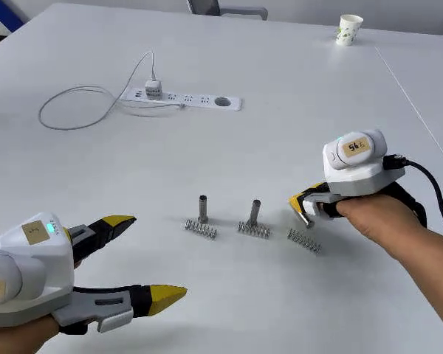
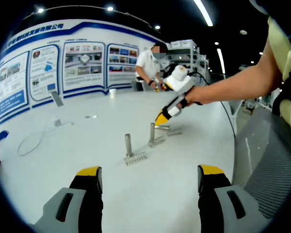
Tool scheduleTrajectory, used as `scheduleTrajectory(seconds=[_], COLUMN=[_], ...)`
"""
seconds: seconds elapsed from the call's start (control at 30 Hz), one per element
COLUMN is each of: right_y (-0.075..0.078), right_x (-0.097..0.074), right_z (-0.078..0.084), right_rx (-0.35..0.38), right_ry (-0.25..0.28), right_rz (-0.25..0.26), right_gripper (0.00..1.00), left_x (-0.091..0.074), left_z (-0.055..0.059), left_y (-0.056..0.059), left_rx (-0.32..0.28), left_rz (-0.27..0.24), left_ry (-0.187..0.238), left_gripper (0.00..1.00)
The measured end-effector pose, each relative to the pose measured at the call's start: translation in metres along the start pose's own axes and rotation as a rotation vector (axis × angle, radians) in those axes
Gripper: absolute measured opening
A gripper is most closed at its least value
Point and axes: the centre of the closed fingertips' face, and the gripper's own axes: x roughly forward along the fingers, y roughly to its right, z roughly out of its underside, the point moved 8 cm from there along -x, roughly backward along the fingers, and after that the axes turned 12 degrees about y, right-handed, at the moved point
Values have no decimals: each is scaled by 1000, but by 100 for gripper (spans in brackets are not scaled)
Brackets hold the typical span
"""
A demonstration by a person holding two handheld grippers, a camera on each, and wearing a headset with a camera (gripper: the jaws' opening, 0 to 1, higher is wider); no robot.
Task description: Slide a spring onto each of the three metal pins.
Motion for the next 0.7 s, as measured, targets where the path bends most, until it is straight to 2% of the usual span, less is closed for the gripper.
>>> scheduleTrajectory(seconds=[0.33, 0.7], right_y=[1, 1], right_x=[8, 12], right_z=[7, 7], right_rx=[24, 43], right_ry=[-47, -64], right_rz=[9, 11], right_gripper=[13, 11], left_x=[0, -1], left_z=[4, 5], left_y=[-1, -4], left_rx=[-7, -10], left_rz=[3, -2], left_ry=[-6, -6], left_gripper=[81, 81])
